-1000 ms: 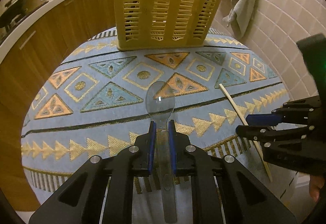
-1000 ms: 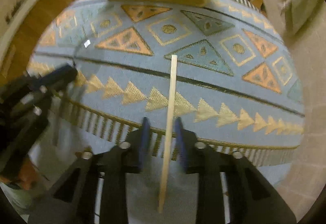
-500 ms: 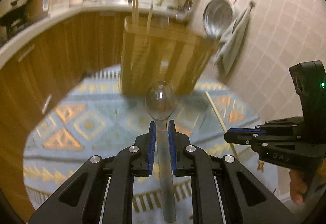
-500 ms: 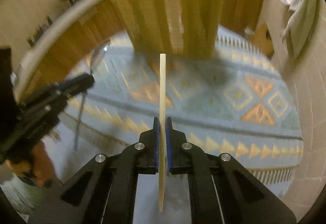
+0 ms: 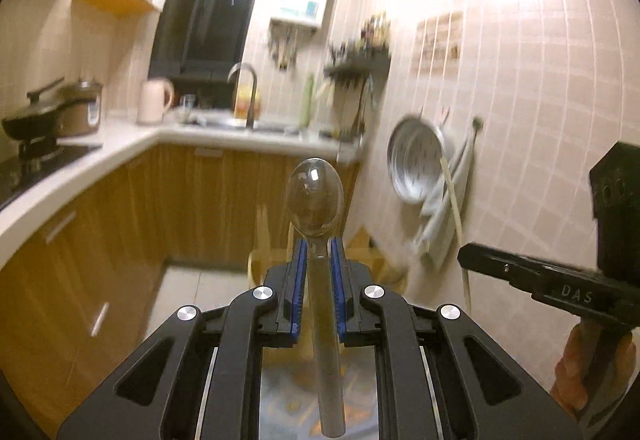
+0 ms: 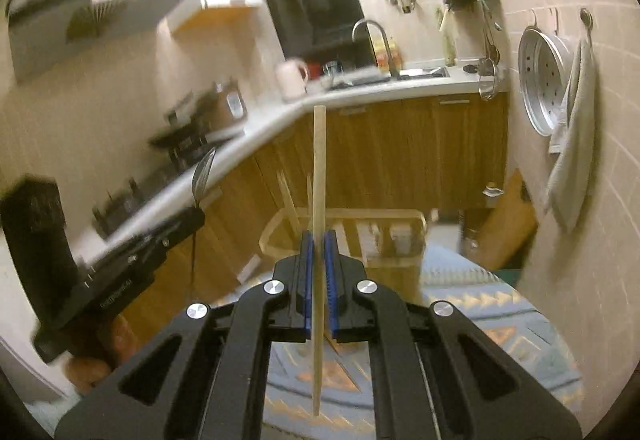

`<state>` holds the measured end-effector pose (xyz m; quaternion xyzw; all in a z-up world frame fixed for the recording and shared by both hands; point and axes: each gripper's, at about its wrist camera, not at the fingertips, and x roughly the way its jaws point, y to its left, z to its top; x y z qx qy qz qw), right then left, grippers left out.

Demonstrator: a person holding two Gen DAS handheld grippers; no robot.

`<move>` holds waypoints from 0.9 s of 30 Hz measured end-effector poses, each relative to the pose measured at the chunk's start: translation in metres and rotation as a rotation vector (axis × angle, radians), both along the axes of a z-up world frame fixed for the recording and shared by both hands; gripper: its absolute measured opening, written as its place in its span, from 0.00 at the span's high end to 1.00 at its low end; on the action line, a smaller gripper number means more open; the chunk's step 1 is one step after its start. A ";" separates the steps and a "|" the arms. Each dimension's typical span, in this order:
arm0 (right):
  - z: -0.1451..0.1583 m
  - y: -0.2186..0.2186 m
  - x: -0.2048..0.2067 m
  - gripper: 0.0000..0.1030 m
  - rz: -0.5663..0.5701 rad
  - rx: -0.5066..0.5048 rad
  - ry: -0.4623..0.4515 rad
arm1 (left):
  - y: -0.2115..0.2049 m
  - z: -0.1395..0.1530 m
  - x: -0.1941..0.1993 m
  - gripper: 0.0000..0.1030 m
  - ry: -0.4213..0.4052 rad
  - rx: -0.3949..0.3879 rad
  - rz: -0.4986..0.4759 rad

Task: Organize utensils
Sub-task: 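Lift and carry the clear spoon and chopstick over the yellow holder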

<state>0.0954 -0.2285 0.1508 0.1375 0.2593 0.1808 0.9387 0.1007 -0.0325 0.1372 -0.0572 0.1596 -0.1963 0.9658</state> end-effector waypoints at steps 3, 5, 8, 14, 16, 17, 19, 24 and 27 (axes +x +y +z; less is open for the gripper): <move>0.013 -0.017 0.019 0.96 -0.019 0.111 -0.018 | -0.002 0.013 0.006 0.90 -0.061 -0.051 -0.019; 0.023 -0.027 0.027 0.96 -0.079 0.132 -0.076 | -0.001 0.019 0.012 0.90 -0.097 -0.098 -0.040; 0.033 -0.036 0.042 0.96 -0.133 0.164 -0.127 | -0.006 0.023 0.023 0.90 -0.130 -0.132 -0.057; 0.025 -0.028 0.067 0.96 -0.258 0.062 -0.255 | -0.015 0.019 0.045 0.90 -0.188 -0.147 -0.041; 0.017 -0.023 0.073 0.96 -0.282 0.014 -0.289 | -0.017 0.015 0.053 0.90 -0.200 -0.145 -0.029; 0.013 -0.021 0.076 0.96 -0.282 0.000 -0.299 | -0.018 0.012 0.058 0.90 -0.201 -0.143 -0.025; 0.000 -0.019 0.085 0.96 -0.282 -0.024 -0.315 | -0.019 0.005 0.068 0.90 -0.201 -0.139 -0.010; -0.028 -0.017 0.100 0.96 -0.285 -0.062 -0.336 | -0.019 -0.014 0.088 0.90 -0.188 -0.129 0.027; -0.040 -0.014 0.108 0.96 -0.291 -0.085 -0.335 | -0.019 -0.025 0.098 0.90 -0.172 -0.123 0.049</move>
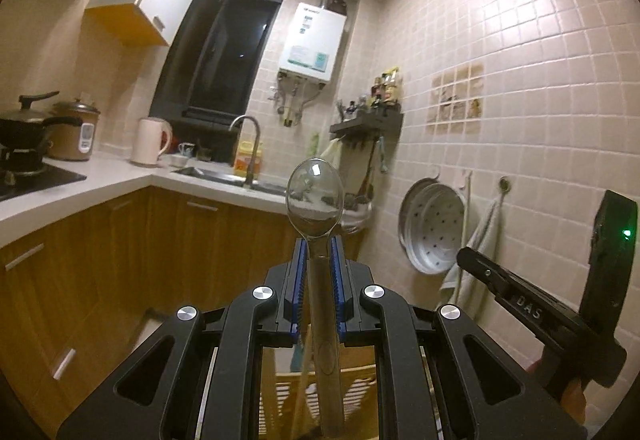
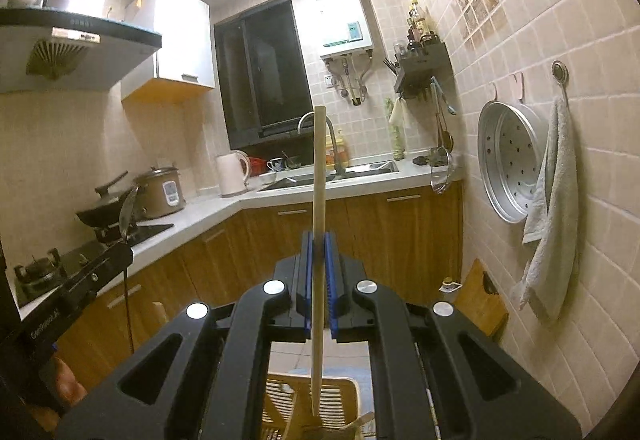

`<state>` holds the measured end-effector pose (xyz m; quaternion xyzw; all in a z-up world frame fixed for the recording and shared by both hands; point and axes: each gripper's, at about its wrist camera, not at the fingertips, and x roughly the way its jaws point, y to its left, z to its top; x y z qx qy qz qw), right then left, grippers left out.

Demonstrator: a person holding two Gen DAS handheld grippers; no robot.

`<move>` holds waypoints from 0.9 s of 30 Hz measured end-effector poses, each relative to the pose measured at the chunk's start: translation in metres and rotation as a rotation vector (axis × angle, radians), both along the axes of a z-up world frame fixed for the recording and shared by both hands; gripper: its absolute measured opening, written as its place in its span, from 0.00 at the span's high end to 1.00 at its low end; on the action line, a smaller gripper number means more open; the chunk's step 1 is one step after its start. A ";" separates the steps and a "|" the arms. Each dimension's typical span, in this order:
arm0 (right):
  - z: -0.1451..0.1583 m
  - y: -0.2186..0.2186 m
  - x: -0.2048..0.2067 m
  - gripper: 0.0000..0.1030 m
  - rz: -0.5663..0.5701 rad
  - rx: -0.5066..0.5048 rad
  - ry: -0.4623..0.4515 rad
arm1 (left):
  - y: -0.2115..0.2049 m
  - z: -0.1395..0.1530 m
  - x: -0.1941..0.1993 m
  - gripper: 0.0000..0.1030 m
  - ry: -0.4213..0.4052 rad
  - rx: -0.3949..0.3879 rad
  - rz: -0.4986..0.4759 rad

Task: Organize utensils
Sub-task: 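Lift and carry the clear spoon and chopstick over the yellow holder, then open both tools to drop the spoon and chopstick into the holder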

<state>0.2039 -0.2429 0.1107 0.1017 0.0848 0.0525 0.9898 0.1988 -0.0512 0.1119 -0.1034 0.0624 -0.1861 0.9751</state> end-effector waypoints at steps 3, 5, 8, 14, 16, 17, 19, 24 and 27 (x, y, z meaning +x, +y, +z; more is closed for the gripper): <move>-0.010 0.001 0.005 0.95 -0.001 0.003 0.008 | 0.001 -0.010 0.009 0.90 0.016 0.009 0.015; -0.014 0.001 0.007 0.95 0.001 0.000 0.010 | 0.001 -0.015 0.012 0.90 0.021 0.017 0.027; -0.021 0.003 0.009 0.95 0.008 -0.008 0.015 | 0.003 -0.023 0.014 0.90 0.034 0.012 0.032; -0.026 0.004 0.008 0.95 0.015 -0.014 0.017 | 0.004 -0.028 0.013 0.89 0.046 0.017 0.024; -0.027 0.006 0.005 0.95 0.026 -0.028 0.019 | 0.005 -0.028 0.010 0.89 0.043 0.020 0.021; -0.027 0.006 0.003 0.95 0.031 -0.031 0.020 | 0.005 -0.028 0.008 0.89 0.041 0.023 0.022; -0.026 0.006 -0.002 0.94 0.038 -0.033 0.021 | 0.006 -0.026 0.003 0.86 0.036 0.028 0.027; -0.020 -0.002 -0.020 0.85 0.056 -0.004 0.035 | 0.017 -0.015 -0.014 0.78 0.034 0.011 0.018; -0.014 -0.005 -0.032 0.85 0.056 0.002 0.039 | 0.020 -0.010 -0.023 0.78 0.043 0.011 -0.001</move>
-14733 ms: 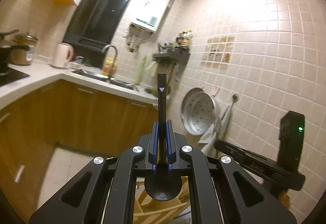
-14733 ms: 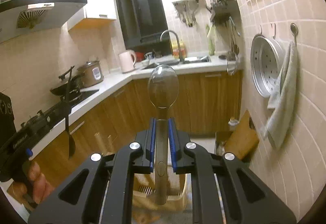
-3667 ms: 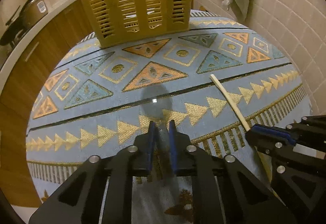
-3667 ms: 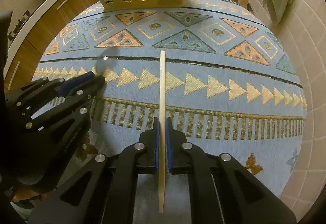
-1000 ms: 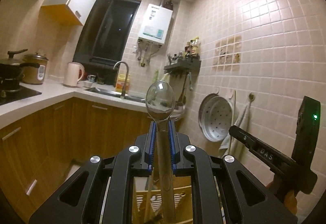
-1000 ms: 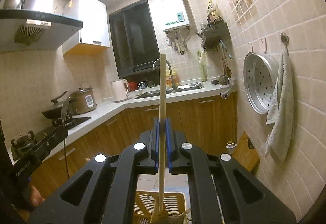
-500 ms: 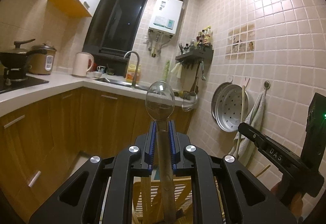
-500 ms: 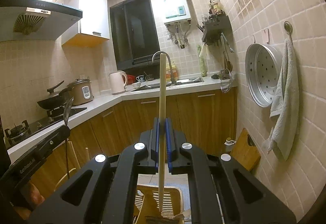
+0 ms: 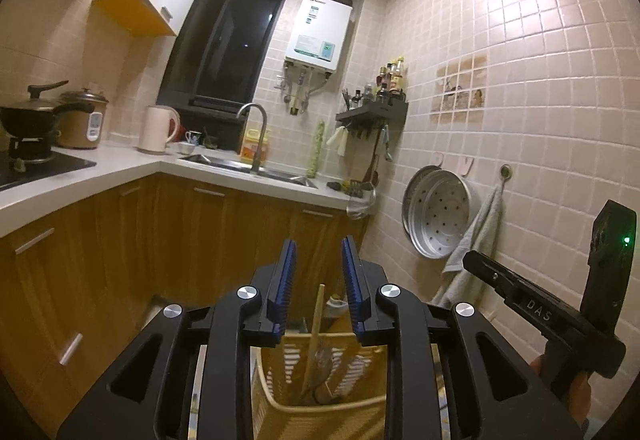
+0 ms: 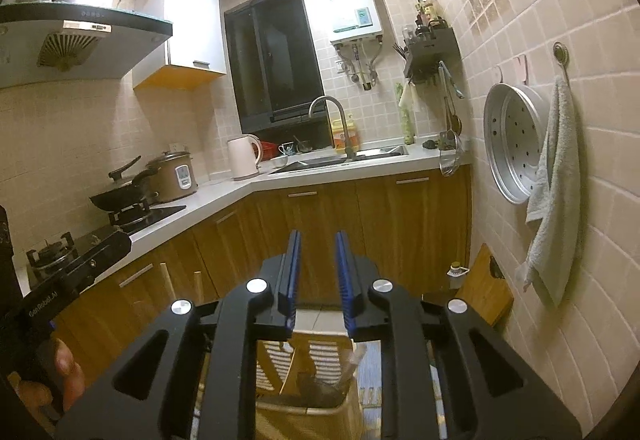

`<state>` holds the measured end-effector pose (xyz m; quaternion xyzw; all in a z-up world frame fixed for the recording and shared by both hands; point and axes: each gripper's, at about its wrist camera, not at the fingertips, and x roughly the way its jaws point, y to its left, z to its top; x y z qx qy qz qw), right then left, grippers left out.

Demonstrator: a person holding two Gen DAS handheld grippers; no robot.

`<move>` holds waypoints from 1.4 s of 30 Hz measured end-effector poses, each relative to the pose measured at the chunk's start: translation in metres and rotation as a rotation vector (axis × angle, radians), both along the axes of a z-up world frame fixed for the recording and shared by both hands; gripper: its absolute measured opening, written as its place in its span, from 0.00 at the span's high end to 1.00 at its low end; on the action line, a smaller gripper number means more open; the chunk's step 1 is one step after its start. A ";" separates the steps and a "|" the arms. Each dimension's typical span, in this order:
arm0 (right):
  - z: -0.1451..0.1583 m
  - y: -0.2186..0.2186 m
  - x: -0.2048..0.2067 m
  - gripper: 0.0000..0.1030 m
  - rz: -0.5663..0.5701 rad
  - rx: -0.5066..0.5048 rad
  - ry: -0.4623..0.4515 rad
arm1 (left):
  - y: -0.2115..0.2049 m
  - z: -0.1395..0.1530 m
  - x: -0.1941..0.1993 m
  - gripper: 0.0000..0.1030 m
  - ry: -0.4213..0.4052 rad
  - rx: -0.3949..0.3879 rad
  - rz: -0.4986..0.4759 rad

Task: Organize utensils

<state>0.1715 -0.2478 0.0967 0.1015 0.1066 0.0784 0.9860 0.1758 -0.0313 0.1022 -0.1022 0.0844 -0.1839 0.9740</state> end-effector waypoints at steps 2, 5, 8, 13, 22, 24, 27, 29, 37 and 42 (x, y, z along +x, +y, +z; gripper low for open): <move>0.005 0.000 -0.011 0.82 0.000 -0.006 -0.005 | 0.003 0.002 -0.006 0.78 0.008 -0.006 -0.006; 0.011 0.001 -0.032 0.73 0.002 -0.016 -0.015 | 0.010 0.006 -0.020 0.69 0.024 -0.025 -0.018; 0.011 0.003 -0.053 0.72 0.019 -0.013 -0.004 | 0.015 0.007 -0.038 0.63 0.038 -0.025 -0.037; 0.004 0.013 -0.091 0.72 0.037 -0.026 0.019 | 0.016 0.001 -0.075 0.41 0.047 0.025 -0.042; -0.032 0.031 -0.143 0.43 -0.003 -0.076 0.045 | 0.022 -0.041 -0.129 0.24 0.080 0.066 0.069; -0.048 0.035 -0.148 0.43 -0.031 -0.075 0.062 | 0.014 -0.059 -0.136 0.24 0.073 0.123 0.125; -0.064 0.040 -0.150 0.42 -0.069 -0.072 0.070 | 0.007 -0.075 -0.143 0.23 0.048 0.179 0.190; -0.071 0.043 -0.153 0.39 -0.077 -0.087 0.056 | 0.004 -0.083 -0.145 0.21 0.036 0.195 0.219; -0.080 0.043 -0.165 0.30 -0.114 -0.111 -0.017 | 0.004 -0.090 -0.143 0.16 0.015 0.242 0.257; -0.084 0.038 -0.167 0.28 -0.142 -0.131 -0.015 | 0.004 -0.088 -0.146 0.11 -0.008 0.244 0.278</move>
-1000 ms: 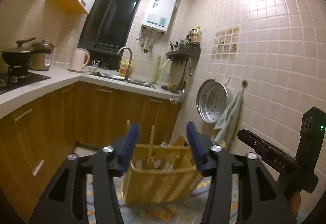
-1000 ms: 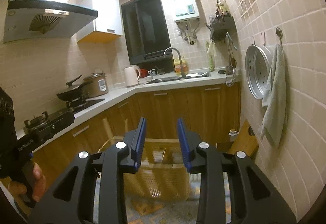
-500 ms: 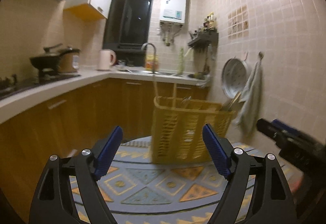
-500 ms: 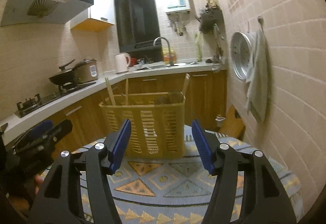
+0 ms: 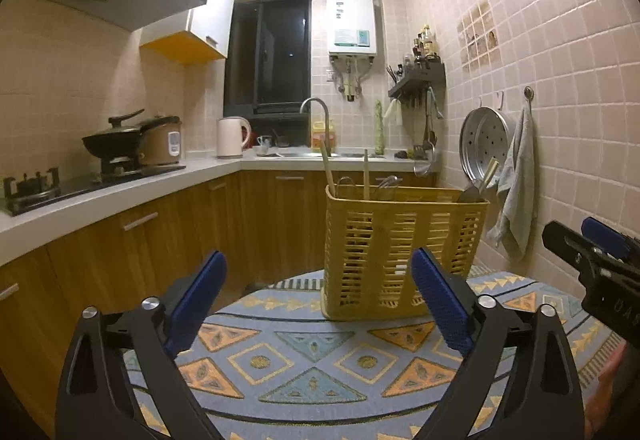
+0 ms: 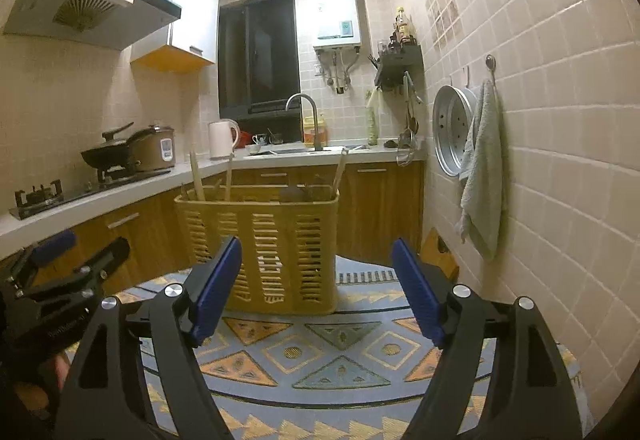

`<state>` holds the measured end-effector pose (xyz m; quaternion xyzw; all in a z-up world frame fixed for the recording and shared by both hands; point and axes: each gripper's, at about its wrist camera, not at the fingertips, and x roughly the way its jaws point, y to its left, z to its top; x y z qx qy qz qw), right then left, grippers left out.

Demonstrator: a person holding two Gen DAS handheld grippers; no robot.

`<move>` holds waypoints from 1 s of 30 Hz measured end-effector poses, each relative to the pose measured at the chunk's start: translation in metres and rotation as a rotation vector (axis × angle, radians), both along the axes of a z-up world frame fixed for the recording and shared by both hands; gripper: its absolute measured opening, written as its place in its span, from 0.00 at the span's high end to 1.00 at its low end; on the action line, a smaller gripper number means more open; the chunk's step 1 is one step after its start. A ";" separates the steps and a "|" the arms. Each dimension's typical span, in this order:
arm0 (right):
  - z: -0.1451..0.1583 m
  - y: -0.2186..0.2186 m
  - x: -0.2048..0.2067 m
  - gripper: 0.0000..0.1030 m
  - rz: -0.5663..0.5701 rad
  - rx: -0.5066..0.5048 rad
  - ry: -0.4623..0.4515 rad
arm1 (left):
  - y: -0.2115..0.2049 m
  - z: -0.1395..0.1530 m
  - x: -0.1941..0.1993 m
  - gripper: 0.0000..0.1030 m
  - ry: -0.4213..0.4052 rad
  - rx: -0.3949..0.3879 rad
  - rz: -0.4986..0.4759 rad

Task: Organize utensils

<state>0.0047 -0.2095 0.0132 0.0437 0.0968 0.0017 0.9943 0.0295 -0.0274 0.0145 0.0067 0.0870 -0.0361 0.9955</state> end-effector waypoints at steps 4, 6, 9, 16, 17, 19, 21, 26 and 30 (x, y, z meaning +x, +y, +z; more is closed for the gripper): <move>-0.002 0.001 0.004 0.27 -0.002 -0.012 0.012 | -0.001 -0.002 0.007 0.11 0.038 0.010 -0.005; -0.003 0.001 0.005 0.20 -0.005 -0.005 0.015 | -0.002 -0.002 0.010 0.10 0.060 0.015 -0.006; -0.007 -0.003 0.011 0.17 -0.015 0.013 0.027 | -0.001 -0.006 0.014 0.10 0.102 -0.001 -0.038; -0.013 0.003 0.020 0.17 0.002 -0.001 0.066 | 0.005 -0.007 0.015 0.09 0.097 -0.025 -0.027; -0.013 0.004 0.020 0.17 0.004 -0.004 0.065 | 0.005 -0.007 0.015 0.09 0.096 -0.020 -0.026; -0.012 0.007 0.017 0.17 -0.003 -0.021 0.056 | 0.005 -0.007 0.012 0.09 0.087 -0.013 -0.026; -0.012 0.009 0.016 0.17 -0.004 -0.031 0.054 | 0.004 -0.007 0.012 0.08 0.094 -0.016 -0.041; -0.012 0.012 0.013 0.17 -0.010 -0.048 0.046 | -0.002 -0.008 0.010 0.08 0.086 0.018 -0.046; -0.013 0.011 0.016 0.17 -0.016 -0.056 0.053 | -0.002 -0.009 0.008 0.08 0.083 0.025 -0.049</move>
